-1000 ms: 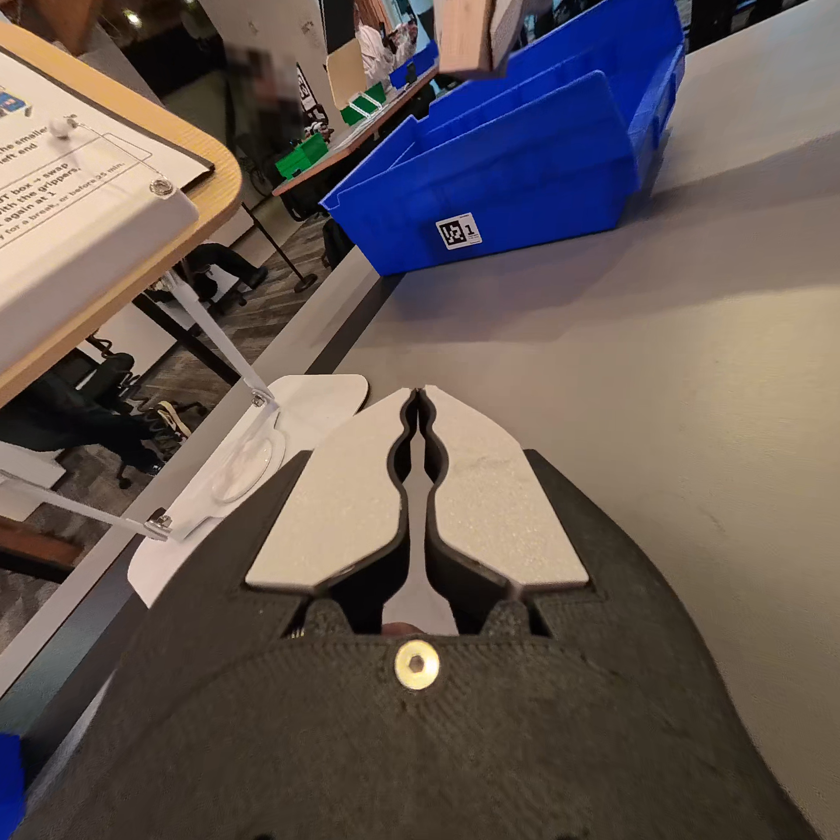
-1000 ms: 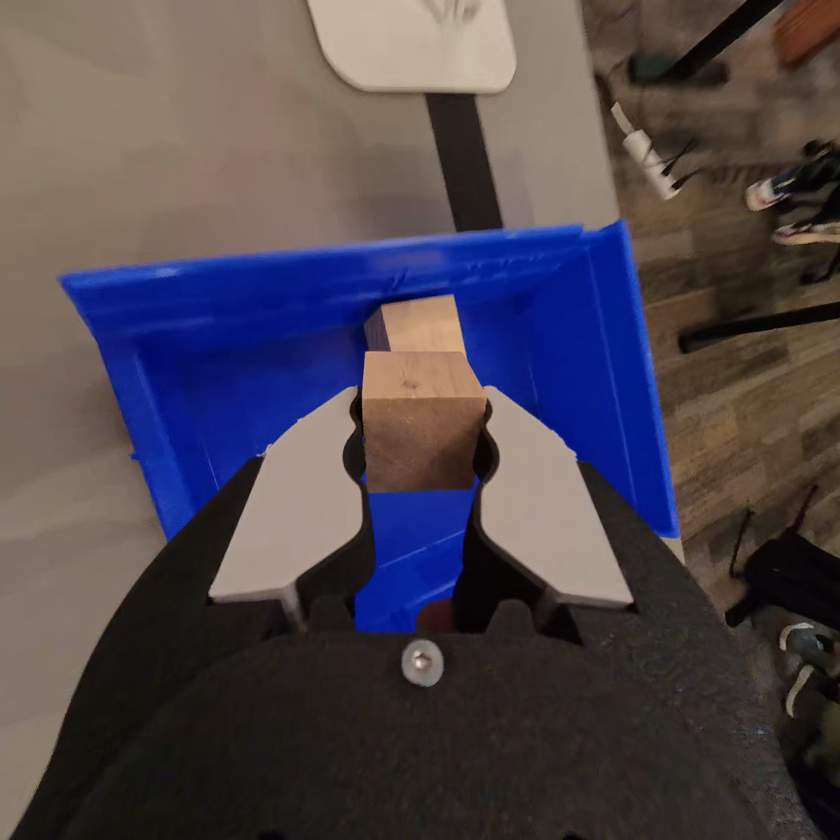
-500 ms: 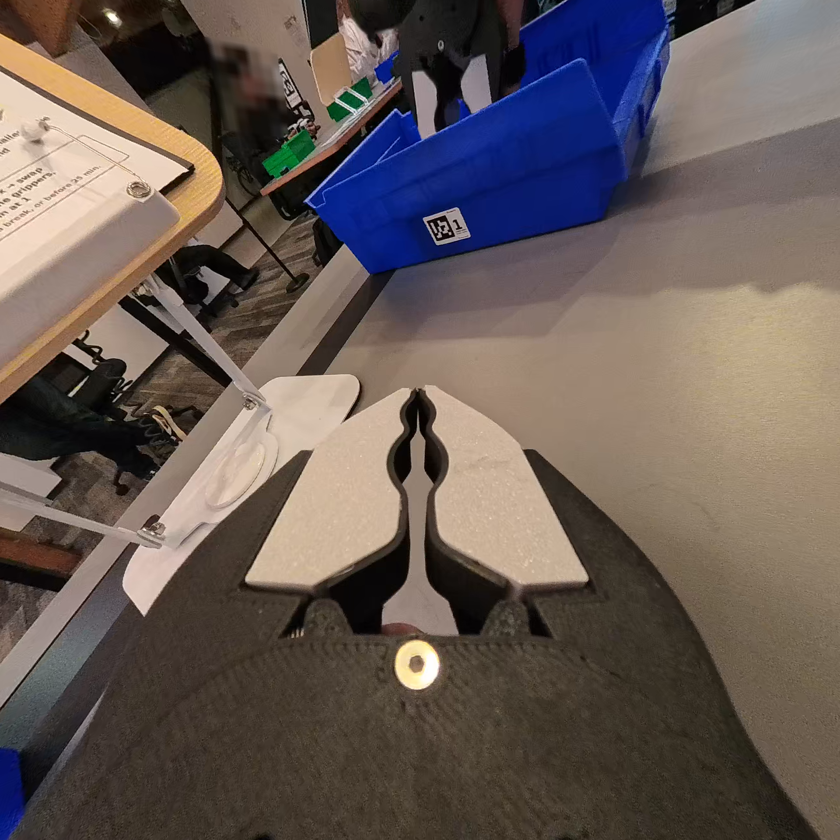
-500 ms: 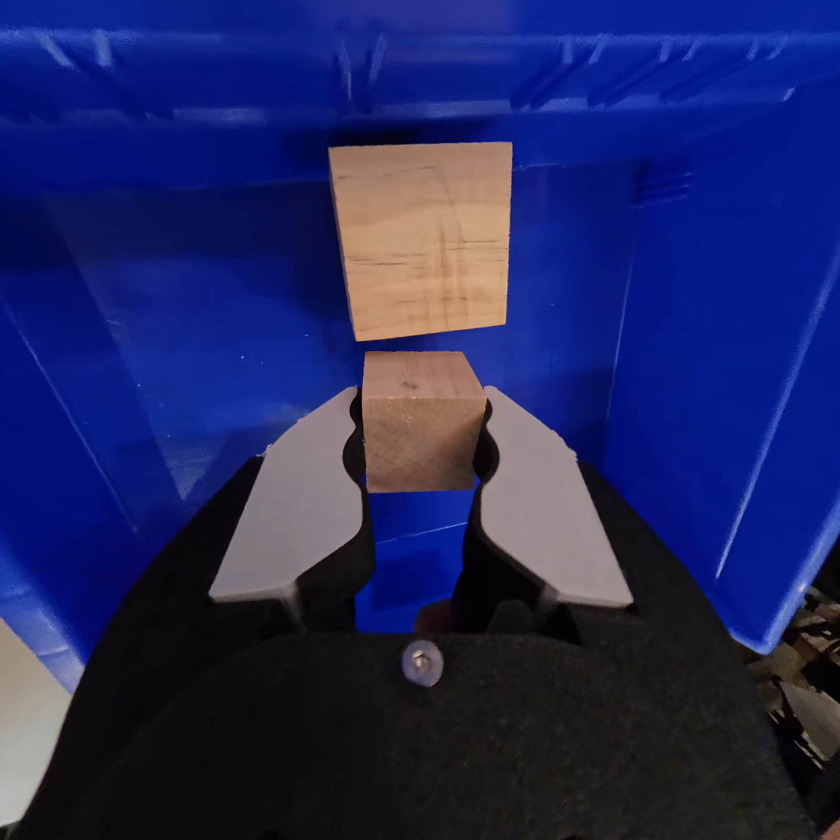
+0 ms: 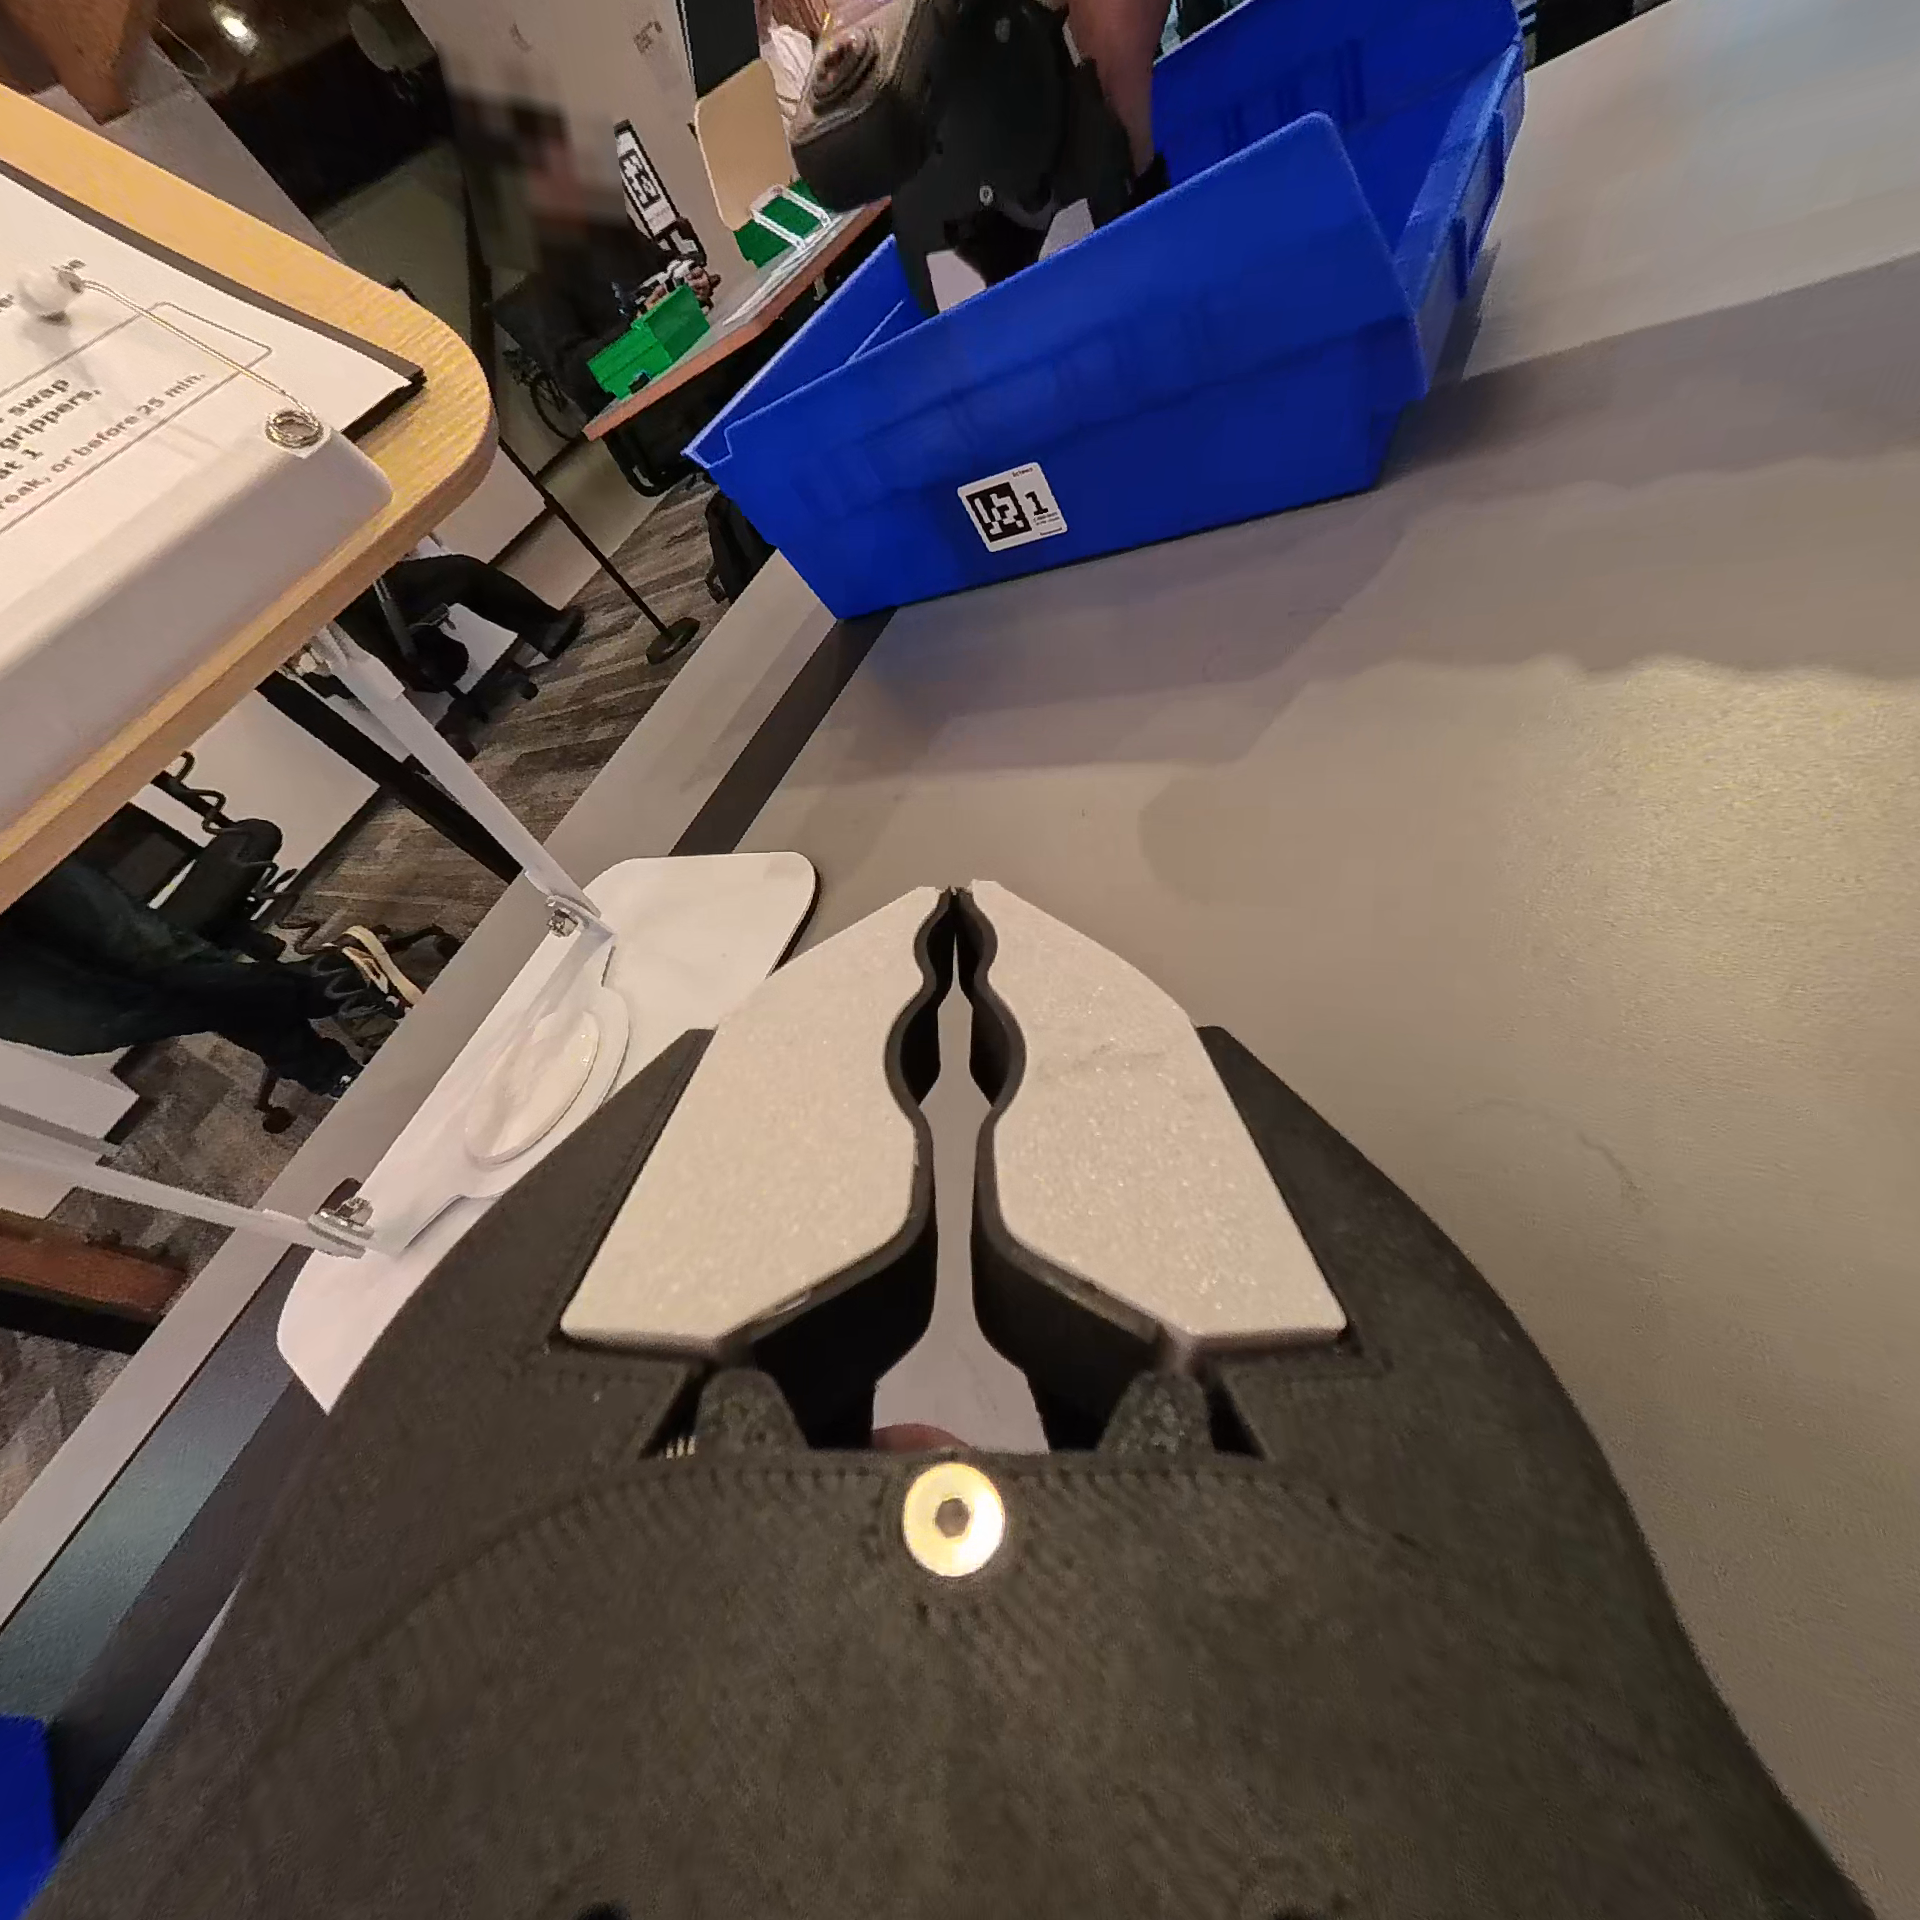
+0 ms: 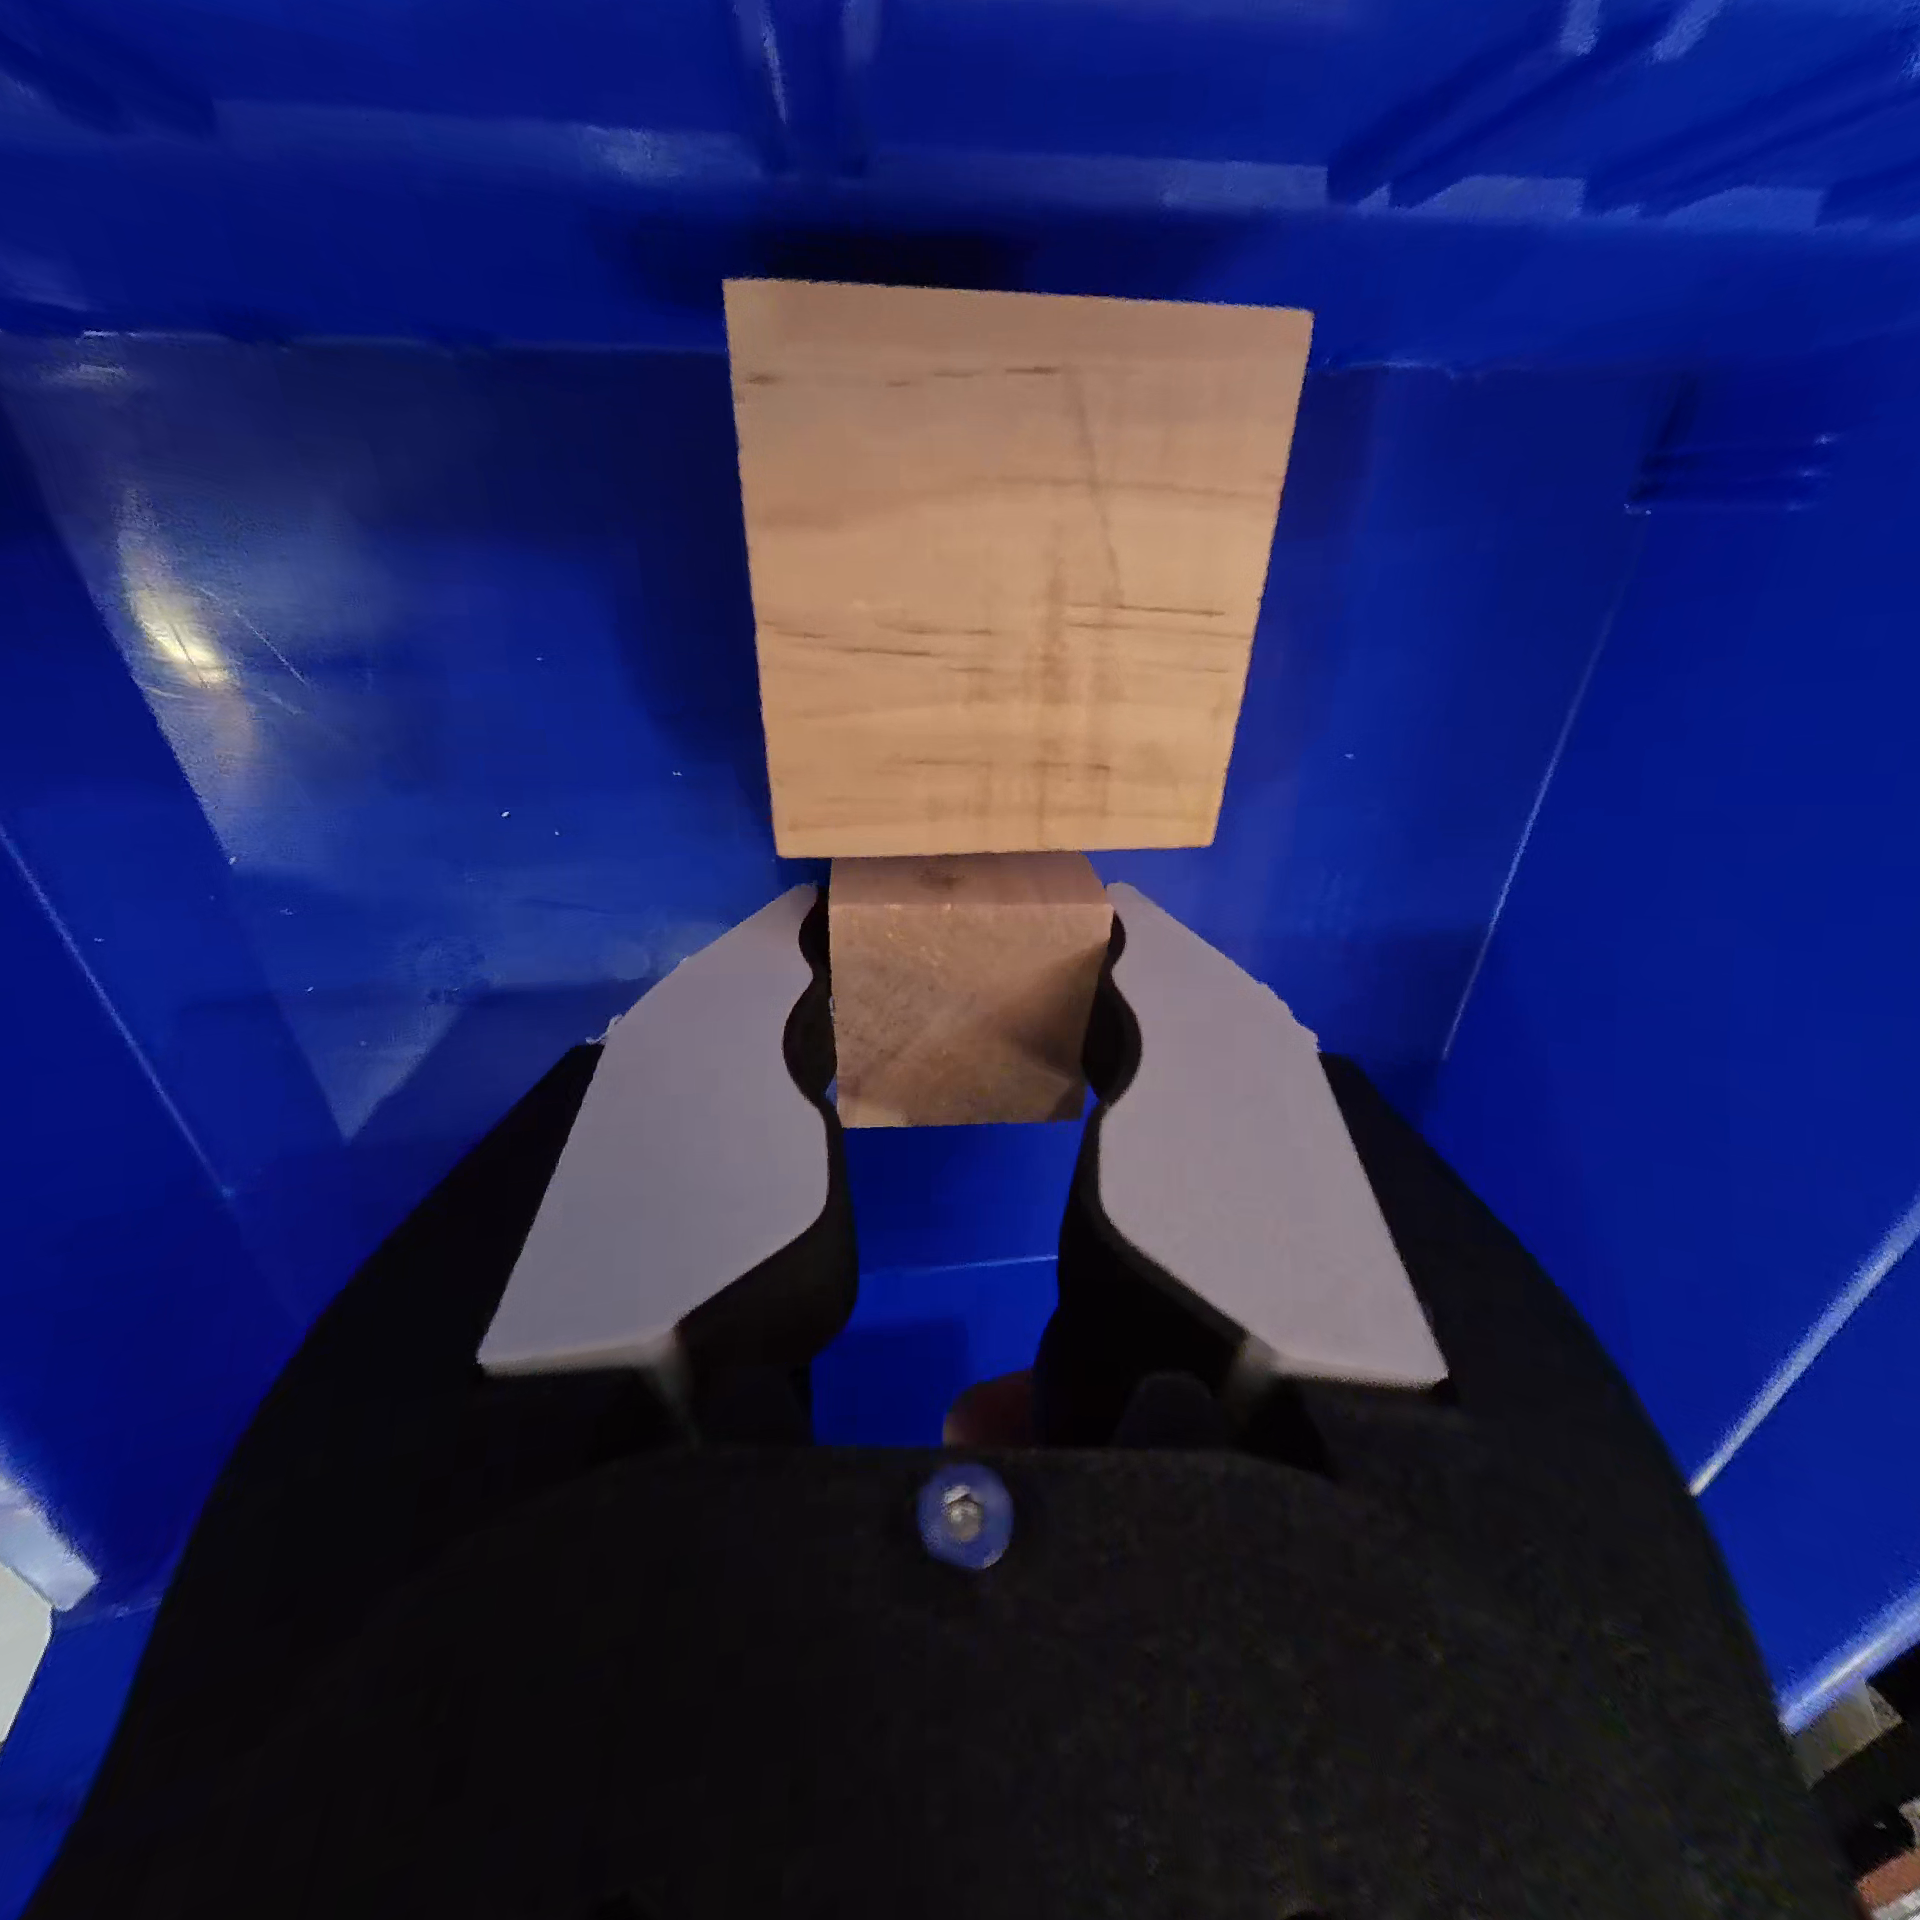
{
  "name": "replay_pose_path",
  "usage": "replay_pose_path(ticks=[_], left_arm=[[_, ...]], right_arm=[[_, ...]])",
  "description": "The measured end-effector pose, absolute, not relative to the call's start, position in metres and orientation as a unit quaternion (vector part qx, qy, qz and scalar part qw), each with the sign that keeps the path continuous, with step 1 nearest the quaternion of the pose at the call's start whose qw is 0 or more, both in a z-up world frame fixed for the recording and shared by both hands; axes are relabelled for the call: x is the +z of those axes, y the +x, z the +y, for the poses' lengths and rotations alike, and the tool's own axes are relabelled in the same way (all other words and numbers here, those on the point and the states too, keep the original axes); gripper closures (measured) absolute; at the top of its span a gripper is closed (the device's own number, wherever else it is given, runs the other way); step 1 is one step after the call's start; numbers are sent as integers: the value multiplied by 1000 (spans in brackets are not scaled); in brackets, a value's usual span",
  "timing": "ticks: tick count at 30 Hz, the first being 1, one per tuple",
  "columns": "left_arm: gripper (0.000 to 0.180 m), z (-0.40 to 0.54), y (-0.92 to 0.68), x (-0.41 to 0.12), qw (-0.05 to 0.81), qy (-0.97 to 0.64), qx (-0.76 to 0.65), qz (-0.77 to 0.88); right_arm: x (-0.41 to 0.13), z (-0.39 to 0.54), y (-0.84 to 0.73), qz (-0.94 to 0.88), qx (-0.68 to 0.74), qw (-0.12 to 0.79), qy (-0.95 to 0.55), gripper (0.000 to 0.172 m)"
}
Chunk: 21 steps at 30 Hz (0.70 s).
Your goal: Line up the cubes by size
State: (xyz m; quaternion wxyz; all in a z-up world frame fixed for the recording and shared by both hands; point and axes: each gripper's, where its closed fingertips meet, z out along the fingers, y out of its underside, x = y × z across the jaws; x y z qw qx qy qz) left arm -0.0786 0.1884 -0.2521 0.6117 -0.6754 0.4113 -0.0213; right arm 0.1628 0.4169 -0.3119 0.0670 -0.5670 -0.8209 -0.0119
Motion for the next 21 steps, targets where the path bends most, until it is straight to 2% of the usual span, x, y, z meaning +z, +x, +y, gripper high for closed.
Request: replay_pose_path(ticks=[1, 16, 21], left_arm=[[180, 188, -79, -252, 611, -676, -21, 412], [180, 189, -78, -254, 609, -676, -18, 415], [180, 189, -77, -254, 608, -676, -18, 416]], right_arm=[[-312, 417, 162, -822, -12, 66, -565, 126], [-314, 417, 158, -828, -17, 54, -558, 126], [-315, 417, 158, -824, -19, 53, -563, 114]])
